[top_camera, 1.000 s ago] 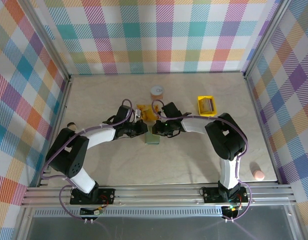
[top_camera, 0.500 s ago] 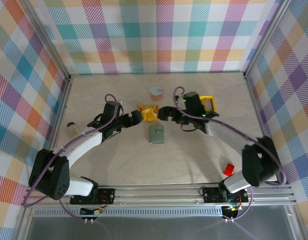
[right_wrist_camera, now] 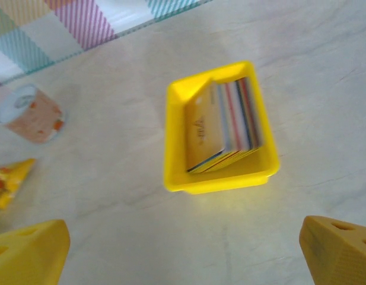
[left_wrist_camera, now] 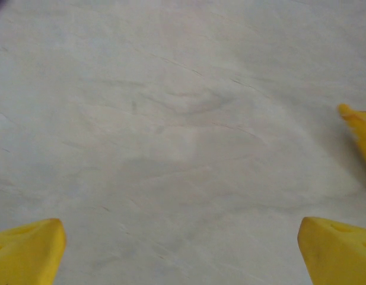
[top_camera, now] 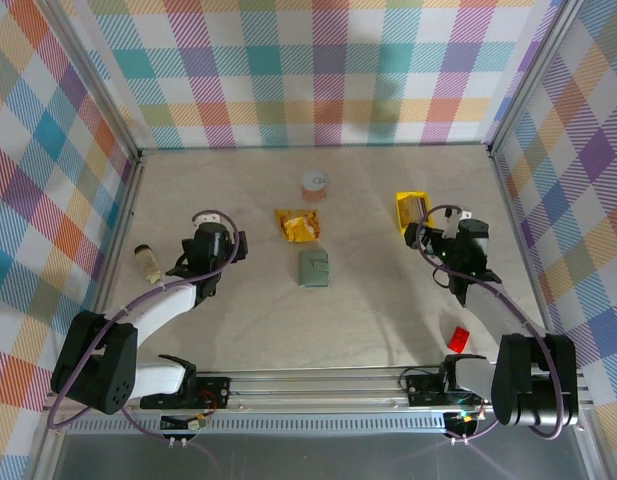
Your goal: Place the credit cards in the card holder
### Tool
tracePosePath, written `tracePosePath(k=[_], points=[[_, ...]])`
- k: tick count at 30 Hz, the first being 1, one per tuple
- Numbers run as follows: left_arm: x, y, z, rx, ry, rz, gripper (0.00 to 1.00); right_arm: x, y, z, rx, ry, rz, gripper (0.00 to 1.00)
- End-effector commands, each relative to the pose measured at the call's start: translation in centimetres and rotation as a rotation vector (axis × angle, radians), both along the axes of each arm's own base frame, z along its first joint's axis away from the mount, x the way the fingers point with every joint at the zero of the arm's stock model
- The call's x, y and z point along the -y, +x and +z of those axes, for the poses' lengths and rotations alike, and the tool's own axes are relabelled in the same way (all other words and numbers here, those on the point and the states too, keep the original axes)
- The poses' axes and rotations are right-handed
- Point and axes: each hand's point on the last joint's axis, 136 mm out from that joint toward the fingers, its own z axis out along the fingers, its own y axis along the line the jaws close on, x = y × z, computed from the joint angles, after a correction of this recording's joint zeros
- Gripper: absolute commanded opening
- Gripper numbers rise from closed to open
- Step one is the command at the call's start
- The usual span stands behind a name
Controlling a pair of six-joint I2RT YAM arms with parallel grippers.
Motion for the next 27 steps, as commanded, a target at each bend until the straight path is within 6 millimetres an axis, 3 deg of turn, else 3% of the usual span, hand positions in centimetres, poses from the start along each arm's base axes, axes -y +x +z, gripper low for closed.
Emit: tracePosePath(k=[1, 6, 8, 13, 27], points=[[-2.5, 1.5, 2.0, 0.127, 0.158, 0.055, 1.0, 1.1, 1.5, 0.1, 0.11, -0.152, 0.023, 0.99], [-2.6, 2.4, -0.7, 0.157, 0.137, 0.009, 1.0, 0.8, 3.1, -2.0, 0.136, -0.189, 0.058, 0.99], [-2.3, 2.7, -0.6, 0.196, 0.154, -0.027, 1.0, 0.7, 3.5, -2.5, 0.153, -0.18, 0.069, 0.99], [-4.0, 2.9, -3.1, 0.216, 0.03, -0.019, 1.0, 0.4, 3.3, -4.0, 0.168, -0.179, 0.087, 0.99], [-4.4, 3.4, -3.5, 0.203, 0.025, -0.006, 1.0, 0.3, 3.7, -4.2, 0.152, -0.188, 0.088, 0.99]])
